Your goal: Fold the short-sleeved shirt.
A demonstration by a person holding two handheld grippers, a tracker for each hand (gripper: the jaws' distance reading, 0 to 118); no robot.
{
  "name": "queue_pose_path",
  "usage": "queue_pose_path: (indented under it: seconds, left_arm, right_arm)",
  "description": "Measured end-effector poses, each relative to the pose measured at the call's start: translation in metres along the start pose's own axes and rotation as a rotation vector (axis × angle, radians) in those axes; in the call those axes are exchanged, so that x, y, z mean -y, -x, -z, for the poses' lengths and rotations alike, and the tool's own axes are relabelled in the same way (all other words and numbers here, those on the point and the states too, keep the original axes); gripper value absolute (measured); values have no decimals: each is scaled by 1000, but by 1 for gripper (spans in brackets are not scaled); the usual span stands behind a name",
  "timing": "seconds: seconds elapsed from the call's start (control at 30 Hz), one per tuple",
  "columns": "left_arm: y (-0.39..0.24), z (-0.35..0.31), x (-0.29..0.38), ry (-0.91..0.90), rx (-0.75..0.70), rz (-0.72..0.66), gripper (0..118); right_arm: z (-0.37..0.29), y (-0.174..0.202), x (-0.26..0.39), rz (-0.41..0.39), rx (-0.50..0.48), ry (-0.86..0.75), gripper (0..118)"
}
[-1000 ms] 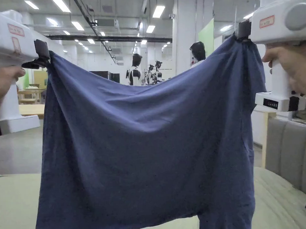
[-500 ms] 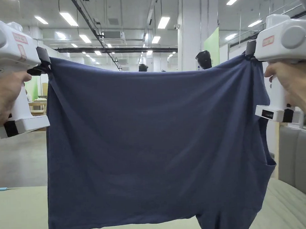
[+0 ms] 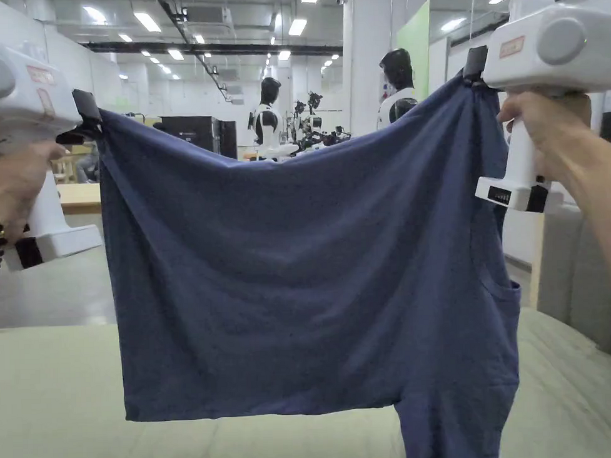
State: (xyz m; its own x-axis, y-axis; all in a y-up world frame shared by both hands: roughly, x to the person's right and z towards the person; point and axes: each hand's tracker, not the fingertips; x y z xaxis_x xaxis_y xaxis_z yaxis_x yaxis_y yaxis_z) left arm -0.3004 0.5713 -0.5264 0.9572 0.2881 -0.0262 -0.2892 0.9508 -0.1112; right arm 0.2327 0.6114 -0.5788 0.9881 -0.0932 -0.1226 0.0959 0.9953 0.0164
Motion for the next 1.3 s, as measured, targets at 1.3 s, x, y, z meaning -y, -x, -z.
queue_pose_path:
  seconds: [1.3]
  left_arm:
    - [145, -315, 418, 453, 165, -2, 0]
  right_arm:
    - [-388, -65, 387, -280, -187, 730, 3]
